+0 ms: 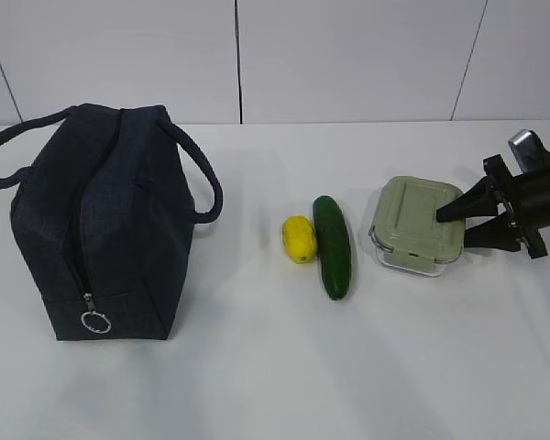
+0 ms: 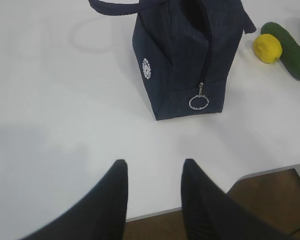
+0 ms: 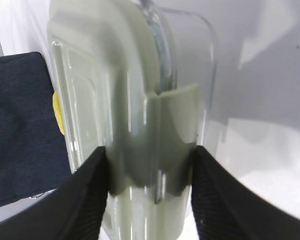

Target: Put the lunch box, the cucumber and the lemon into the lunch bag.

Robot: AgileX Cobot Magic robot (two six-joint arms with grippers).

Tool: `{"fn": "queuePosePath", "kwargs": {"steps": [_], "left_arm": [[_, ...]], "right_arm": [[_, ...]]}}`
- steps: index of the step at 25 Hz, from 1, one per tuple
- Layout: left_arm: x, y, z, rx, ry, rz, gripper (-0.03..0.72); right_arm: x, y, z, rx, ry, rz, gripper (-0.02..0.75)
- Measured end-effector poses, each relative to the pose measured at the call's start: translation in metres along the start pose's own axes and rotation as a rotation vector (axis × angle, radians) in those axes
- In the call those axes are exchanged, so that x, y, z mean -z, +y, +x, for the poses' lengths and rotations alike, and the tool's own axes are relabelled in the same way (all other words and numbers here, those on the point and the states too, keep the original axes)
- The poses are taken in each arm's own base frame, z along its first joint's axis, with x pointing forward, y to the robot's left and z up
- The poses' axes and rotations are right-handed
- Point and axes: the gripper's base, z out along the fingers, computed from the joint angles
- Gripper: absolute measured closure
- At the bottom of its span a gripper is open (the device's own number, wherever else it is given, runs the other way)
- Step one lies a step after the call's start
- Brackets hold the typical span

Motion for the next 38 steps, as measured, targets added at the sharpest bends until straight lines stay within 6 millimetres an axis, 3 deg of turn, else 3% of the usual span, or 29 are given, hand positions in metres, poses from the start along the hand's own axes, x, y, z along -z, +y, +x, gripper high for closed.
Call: {"fn": "queuePosePath", "kwargs": {"steps": [19, 26, 38], "left_arm": [[0.000, -0.001, 0.000, 0.006, -0.002, 0.012, 0.449], [-0.002, -0.002, -0.003, 0.018, 0.001, 0.028, 0.449], [-0.029, -0.001, -0.040, 0.058, 0.081, 0.032, 0.449]], "right_arm": [[0.000, 0.000, 0.000, -0.002, 0.000, 0.000, 0.378], [0.009, 0.012, 0.000, 0.027, -0.020, 0.001, 0.379], [0.015, 0.029, 0.001, 0.053, -0.034, 0.002, 0.379]]}}
